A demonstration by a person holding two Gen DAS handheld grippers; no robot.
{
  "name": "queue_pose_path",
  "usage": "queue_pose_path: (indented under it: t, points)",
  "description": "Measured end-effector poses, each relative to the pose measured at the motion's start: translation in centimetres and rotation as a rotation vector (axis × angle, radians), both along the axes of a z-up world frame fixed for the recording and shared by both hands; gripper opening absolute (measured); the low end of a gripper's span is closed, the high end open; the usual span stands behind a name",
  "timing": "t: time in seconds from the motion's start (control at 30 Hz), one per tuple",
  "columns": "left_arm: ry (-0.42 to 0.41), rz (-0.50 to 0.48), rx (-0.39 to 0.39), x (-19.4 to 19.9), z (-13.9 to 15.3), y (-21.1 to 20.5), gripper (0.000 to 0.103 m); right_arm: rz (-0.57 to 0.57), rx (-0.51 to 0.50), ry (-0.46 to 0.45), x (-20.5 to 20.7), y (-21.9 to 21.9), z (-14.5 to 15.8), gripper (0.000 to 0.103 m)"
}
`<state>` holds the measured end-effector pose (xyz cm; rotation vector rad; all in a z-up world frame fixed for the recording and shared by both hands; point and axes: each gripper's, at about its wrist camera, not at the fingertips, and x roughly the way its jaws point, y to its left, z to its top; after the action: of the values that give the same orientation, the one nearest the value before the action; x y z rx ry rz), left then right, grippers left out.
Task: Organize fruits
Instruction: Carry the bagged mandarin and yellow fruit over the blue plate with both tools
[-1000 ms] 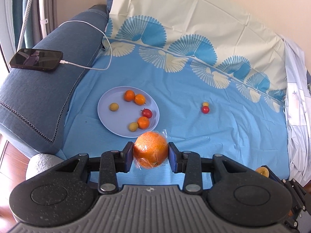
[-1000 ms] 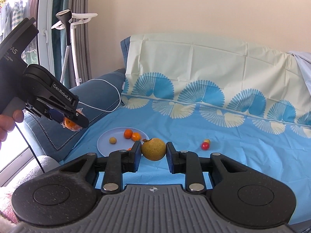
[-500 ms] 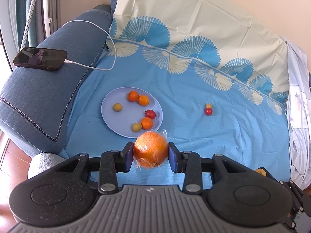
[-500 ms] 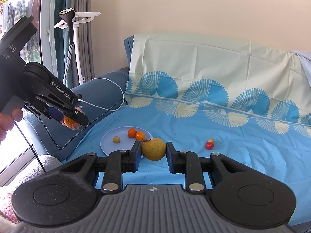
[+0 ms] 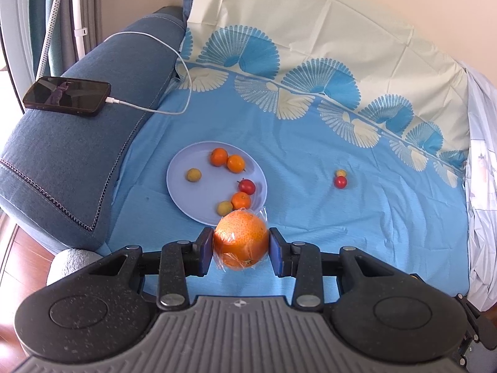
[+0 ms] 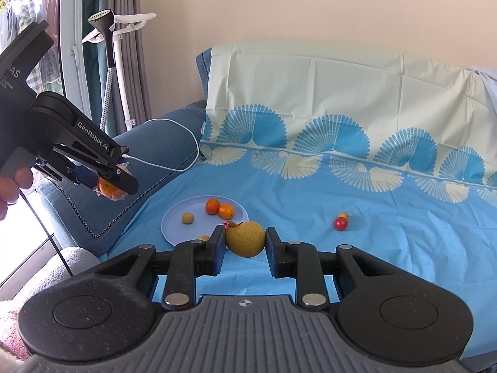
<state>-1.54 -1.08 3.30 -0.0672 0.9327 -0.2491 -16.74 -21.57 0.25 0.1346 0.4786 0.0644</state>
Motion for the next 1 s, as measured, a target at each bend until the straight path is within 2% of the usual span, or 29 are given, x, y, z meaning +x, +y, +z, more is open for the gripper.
queue_pose_path:
  t: [0.27, 0.43, 0.77, 1.0]
  points:
    - [-0.019, 0.059, -0.003, 1.5, 0.2, 1.8, 0.041, 0.024, 0.0, 0.015, 2.4, 0.2, -0.4, 0.028]
    - [-0.003, 0.084, 0.009, 3.8, -0.8, 2.7, 0.041, 0.046, 0.003, 0.027, 4.9, 0.7, -0.8, 0.028]
    - [0.078, 0.131, 0.039, 10.9, -5.8, 2.9, 0.041, 0.09, 0.005, 0.112, 12.8, 2.8, -3.4, 0.028]
    - [0.104, 0.137, 0.07, 15.1, -8.9, 3.1, 0.041, 0.125, -0.008, 0.16, 18.4, 4.4, -5.5, 0.028]
